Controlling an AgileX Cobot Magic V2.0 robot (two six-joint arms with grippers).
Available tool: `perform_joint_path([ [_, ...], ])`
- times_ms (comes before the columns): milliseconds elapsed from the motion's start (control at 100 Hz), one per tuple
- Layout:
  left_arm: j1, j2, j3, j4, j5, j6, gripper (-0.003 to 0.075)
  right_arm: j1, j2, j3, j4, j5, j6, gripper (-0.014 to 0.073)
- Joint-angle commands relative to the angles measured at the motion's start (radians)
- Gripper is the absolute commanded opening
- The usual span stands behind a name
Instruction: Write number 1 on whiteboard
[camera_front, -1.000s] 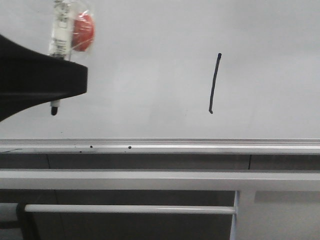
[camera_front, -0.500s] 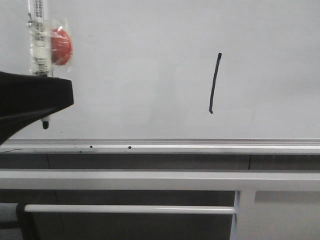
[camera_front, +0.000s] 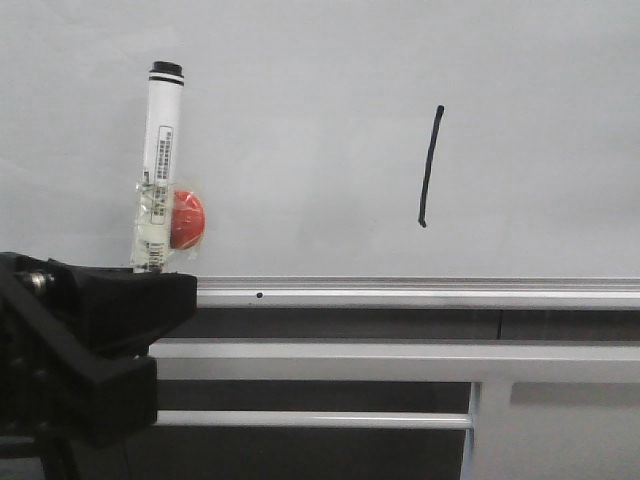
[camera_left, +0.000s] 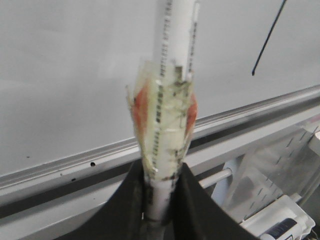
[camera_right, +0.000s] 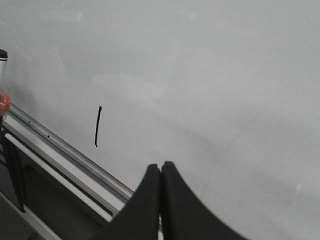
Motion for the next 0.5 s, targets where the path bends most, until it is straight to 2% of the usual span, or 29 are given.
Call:
perform_joint_path([
  [0,-0.006,-0.018,-0.031,-0.033,-0.256,-0.018,-0.002,-0.003,0.008,-0.025,-0.033,-0.055,0.005,-0.0059],
  [490,0.01,-0.007,-0.096,-0.115,-0.256,-0.016,-0.002,-0.003,0.008,-0.025,-0.033,-0.043,0.005,-0.0064],
])
